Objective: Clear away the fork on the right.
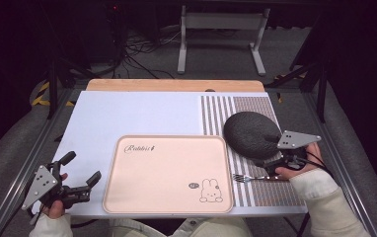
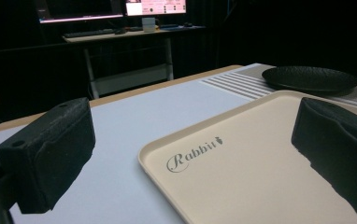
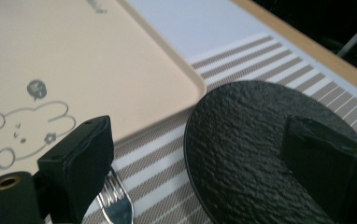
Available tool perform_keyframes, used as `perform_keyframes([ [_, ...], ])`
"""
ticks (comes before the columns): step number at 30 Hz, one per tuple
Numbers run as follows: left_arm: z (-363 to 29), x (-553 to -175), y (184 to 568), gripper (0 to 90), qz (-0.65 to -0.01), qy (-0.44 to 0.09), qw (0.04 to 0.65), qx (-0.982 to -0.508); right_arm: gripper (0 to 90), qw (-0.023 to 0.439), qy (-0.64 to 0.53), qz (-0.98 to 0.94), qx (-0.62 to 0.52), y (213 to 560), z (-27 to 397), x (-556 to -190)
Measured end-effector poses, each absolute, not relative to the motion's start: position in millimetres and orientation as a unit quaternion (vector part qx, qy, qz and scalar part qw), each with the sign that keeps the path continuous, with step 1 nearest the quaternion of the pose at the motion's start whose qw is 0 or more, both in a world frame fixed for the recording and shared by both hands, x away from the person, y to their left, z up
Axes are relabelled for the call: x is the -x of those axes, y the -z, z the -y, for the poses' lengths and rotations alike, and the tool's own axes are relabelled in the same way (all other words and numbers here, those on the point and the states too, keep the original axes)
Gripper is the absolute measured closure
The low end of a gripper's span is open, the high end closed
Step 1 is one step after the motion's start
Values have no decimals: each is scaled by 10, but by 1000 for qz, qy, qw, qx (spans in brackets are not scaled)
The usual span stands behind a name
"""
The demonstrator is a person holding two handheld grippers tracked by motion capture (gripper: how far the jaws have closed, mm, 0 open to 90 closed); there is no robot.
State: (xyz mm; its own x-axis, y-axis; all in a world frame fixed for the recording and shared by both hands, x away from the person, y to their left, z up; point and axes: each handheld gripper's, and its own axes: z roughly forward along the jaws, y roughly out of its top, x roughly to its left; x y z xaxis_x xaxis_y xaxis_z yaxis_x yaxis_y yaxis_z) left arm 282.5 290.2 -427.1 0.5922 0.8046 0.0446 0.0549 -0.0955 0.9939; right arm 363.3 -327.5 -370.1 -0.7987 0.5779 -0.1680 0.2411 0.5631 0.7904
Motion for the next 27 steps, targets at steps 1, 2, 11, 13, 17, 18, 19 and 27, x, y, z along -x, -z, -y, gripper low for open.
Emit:
perform_keyframes([
  [1, -2902, -2826, 4271, 2, -321, -317, 591, -669, 102, 207, -381, -870, -236, 3685, 3267, -3645],
  [2, -2902, -2826, 4271, 1, -322, -317, 591, -669, 102, 208, -371, -875, -231, 3679, 3262, -3651],
  [11, -2900, -2828, 4272, 2, -321, -317, 591, -668, 102, 187, -303, -913, -201, 3623, 3227, -3713],
  [13, -2901, -2828, 4273, 1, -322, -317, 591, -668, 102, 178, -291, -919, -197, 3623, 3222, -3721],
  [17, -2900, -2831, 4274, 2, -321, -318, 591, -668, 106, 163, -265, -932, -188, 3610, 3213, -3740],
  [18, -2900, -2830, 4274, 1, -322, -317, 591, -668, 107, 164, -261, -933, -187, 3610, 3210, -3745],
  [19, -2900, -2830, 4275, 2, -322, -317, 591, -668, 107, 160, -257, -935, -185, 3607, 3209, -3751],
  [27, -2899, -2831, 4275, 2, -323, -317, 591, -668, 109, 134, -217, -951, -175, 3620, 3185, -3812],
])
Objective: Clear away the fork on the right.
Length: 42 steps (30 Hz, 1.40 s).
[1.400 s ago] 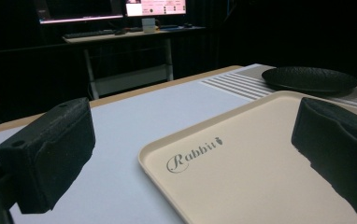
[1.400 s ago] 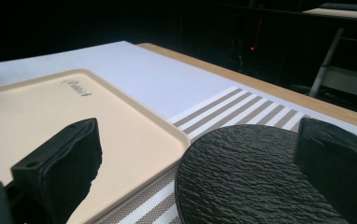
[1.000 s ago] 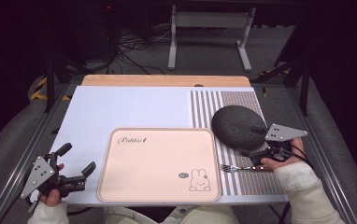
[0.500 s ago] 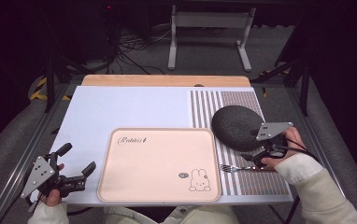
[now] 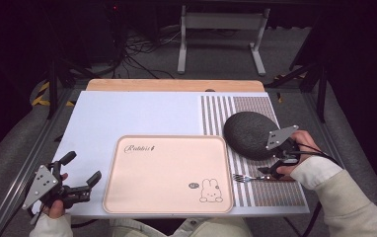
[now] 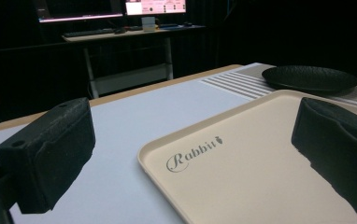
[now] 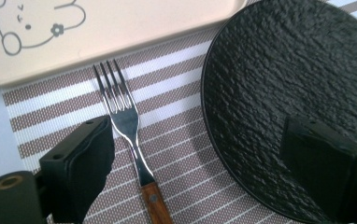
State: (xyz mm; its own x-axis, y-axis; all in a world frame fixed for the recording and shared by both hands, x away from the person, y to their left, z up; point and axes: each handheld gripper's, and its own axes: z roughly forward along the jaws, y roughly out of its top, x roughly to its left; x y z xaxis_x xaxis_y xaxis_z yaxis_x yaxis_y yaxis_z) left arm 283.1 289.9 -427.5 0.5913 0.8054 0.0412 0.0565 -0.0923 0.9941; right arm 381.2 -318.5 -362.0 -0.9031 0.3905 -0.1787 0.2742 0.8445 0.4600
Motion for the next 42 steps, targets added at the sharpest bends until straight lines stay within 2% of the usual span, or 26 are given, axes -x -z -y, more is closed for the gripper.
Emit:
perform_keyframes([
  [26, -2905, -2828, 4272, 1, -322, -318, 591, -668, 135, 41, -102, -983, -146, 3889, 3111, -3868],
  [37, -2906, -2827, 4271, 1, -322, -318, 591, -668, 152, 21, -79, -987, -140, 3985, 3113, -3846],
  [42, -2905, -2829, 4272, 2, -322, -318, 591, -668, 199, 26, -89, -987, -133, 4012, 3112, -3842],
])
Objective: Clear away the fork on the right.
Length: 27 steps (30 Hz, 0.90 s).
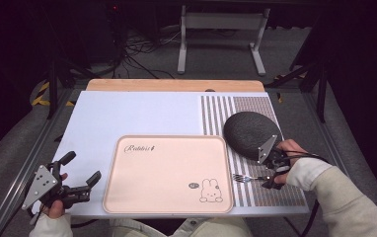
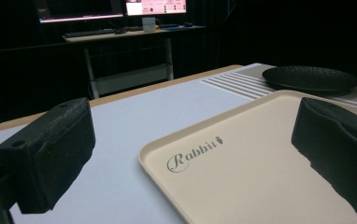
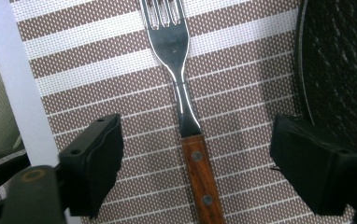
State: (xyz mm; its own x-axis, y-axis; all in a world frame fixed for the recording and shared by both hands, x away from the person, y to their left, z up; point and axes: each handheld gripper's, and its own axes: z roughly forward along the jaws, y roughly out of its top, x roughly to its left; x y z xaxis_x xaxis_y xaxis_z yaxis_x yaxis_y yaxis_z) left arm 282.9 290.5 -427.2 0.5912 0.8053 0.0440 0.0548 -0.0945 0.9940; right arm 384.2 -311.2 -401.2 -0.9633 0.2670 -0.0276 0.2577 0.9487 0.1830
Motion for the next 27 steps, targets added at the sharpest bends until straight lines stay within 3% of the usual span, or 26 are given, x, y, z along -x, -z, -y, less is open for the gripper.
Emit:
perform_keyframes([
  [5, -2905, -2828, 4271, 2, -322, -317, 591, -668, 282, 28, -92, -987, -127, 4022, 3120, -3832],
  [14, -2902, -2828, 4272, 2, -321, -317, 591, -669, 562, 6, -78, -992, -101, 4075, 3142, -3802],
  [19, -2903, -2829, 4272, 2, -321, -317, 591, -669, 608, 5, -69, -993, -93, 4083, 3142, -3803],
  [27, -2904, -2827, 4272, 2, -321, -317, 591, -669, 772, 9, -56, -996, -75, 4101, 3143, -3816],
])
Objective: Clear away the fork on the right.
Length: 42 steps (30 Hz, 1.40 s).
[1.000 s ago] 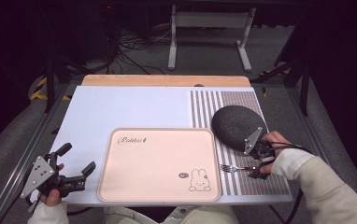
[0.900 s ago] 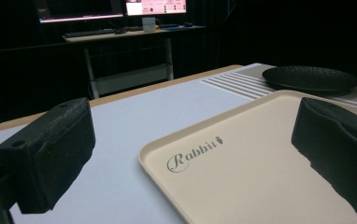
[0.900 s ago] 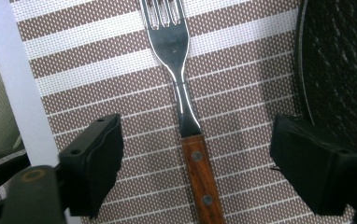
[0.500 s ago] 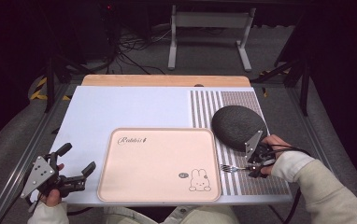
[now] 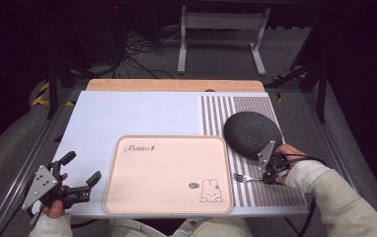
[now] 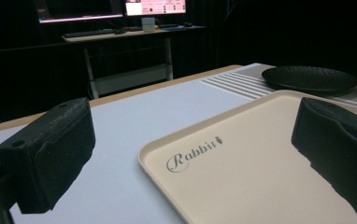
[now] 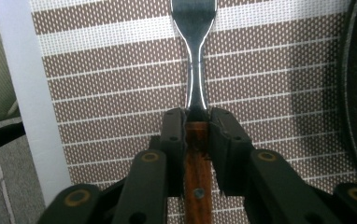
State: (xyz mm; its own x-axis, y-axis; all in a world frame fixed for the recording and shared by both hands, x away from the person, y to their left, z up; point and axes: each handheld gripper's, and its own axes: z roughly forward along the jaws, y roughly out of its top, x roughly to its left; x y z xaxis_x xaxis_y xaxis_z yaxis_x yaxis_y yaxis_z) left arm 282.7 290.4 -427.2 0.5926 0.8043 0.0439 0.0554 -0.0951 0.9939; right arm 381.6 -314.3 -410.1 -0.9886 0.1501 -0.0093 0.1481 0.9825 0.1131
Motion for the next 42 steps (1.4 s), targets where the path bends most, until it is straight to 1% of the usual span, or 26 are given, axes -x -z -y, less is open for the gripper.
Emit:
perform_keyframes([
  [6, -2903, -2829, 4272, 2, -321, -317, 591, -669, 764, 8, -51, -996, -75, 4129, 3138, -3814],
  [18, -2903, -2830, 4275, 2, -323, -316, 592, -668, 783, 11, -54, -996, -70, 4097, 3142, -3816],
  [31, -2903, -2829, 4274, 2, -323, -316, 591, -668, 784, 41, -106, -990, -89, 3743, 3158, -3778],
  [36, -2905, -2830, 4275, 2, -323, -315, 592, -668, 784, 59, -128, -985, -97, 3641, 3151, -3786],
  [42, -2902, -2829, 4274, 2, -322, -316, 591, -669, 784, 66, -144, -982, -105, 3562, 3102, -3785],
])
